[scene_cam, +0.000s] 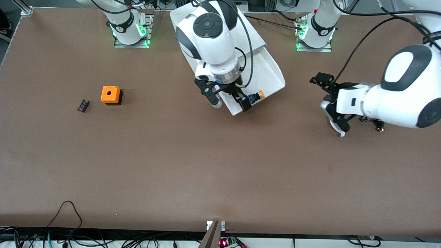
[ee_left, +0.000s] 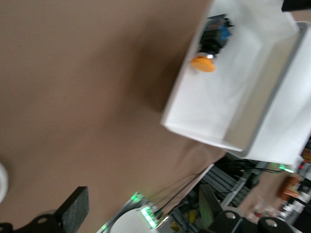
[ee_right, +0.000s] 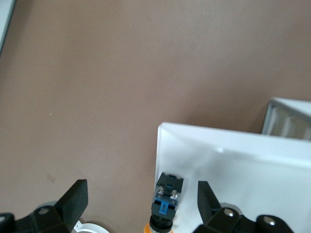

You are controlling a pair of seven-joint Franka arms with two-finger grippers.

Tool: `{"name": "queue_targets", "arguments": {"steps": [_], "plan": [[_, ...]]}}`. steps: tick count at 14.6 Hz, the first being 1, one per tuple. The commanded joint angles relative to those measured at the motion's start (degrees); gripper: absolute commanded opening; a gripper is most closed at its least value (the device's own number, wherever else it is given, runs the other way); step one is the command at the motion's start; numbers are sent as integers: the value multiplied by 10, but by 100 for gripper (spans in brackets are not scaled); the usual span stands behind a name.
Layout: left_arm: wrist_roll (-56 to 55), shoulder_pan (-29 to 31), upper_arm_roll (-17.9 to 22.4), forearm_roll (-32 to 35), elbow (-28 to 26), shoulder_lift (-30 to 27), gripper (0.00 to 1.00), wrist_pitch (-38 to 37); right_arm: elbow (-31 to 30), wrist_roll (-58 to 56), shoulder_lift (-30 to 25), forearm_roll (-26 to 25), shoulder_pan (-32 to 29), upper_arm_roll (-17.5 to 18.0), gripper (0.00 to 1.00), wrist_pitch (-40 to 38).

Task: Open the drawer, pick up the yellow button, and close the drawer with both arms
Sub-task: 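Grasp the orange-capped button with the right gripper while the left gripper withdraws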

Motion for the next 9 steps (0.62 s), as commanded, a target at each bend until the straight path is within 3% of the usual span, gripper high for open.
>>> {"name": "queue_targets", "arguments": {"steps": [1,6,9], "plan": [[-12,-2,-3,80,45,2,100,-14,58,41,46,8,4,10,100,2],[-10,-7,-10,193,103,1,100,-8,59,88,67,13,4,29,100,11],[-10,-14,-10,248,106,1,100,2,56,89,73,32,4,29,100,6]]}}
